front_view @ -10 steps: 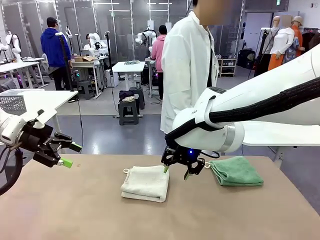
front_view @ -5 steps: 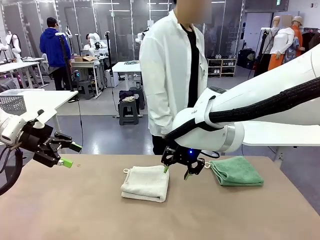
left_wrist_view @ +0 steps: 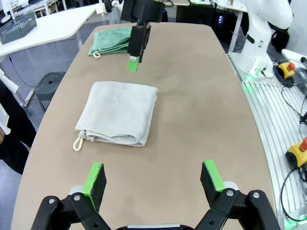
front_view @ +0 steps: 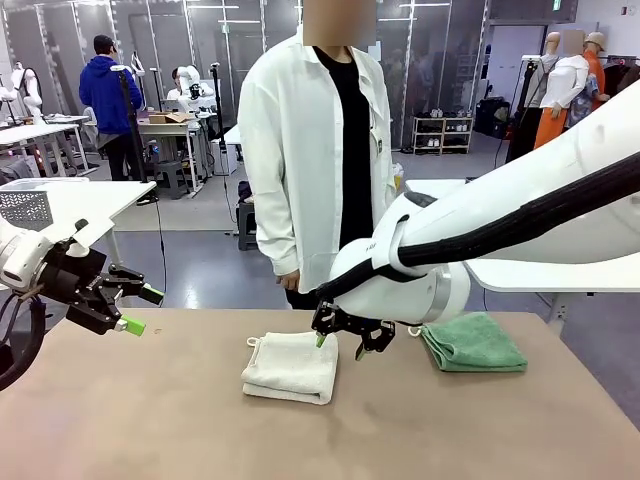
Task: Fold the towels and place them in the basket.
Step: Stack the folded Towel with hook on the right side of the table.
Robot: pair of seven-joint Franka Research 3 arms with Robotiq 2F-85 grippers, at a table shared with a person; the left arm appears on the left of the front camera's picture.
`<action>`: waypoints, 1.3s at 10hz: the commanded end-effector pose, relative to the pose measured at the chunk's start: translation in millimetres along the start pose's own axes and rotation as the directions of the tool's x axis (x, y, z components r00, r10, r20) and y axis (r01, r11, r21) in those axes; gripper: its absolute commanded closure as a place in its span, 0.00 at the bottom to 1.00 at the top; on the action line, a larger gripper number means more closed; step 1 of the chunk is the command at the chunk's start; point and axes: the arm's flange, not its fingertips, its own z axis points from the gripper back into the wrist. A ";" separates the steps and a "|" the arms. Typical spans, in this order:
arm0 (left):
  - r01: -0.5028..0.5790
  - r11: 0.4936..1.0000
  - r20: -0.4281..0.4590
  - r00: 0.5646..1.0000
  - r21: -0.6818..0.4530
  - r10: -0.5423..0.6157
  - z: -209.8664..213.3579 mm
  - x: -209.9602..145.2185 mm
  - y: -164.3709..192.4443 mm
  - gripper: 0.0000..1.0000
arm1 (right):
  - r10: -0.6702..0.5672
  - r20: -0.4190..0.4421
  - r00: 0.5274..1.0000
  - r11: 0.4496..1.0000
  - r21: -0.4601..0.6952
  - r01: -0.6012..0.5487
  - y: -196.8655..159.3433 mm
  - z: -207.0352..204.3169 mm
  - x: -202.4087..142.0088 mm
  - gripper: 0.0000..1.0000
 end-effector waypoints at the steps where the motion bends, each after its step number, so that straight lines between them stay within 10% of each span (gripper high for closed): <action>1: 0.008 1.000 -0.003 1.000 -0.001 -0.008 2.2 1.2 -1.0 0.00 | -0.057 0.055 0.997 0.998 -0.007 0.057 3.0 -29.3 3.5 0.18; 9: 0.008 1.000 -0.003 1.000 -0.001 -0.008 2.2 1.2 -1.0 0.00 | -0.119 0.029 0.992 0.993 -0.005 0.119 5.3 -53.2 9.7 0.18; 12: 0.008 1.000 -0.003 1.000 -0.001 -0.008 2.2 1.2 -1.0 0.00 | -0.098 0.014 0.995 0.995 0.013 0.098 1.9 -58.1 13.6 0.55; 13: 0.008 1.000 -0.003 1.000 -0.001 -0.008 2.2 1.2 -1.0 0.00 | -0.097 0.011 0.995 0.995 0.015 0.097 0.4 -59.9 15.2 0.39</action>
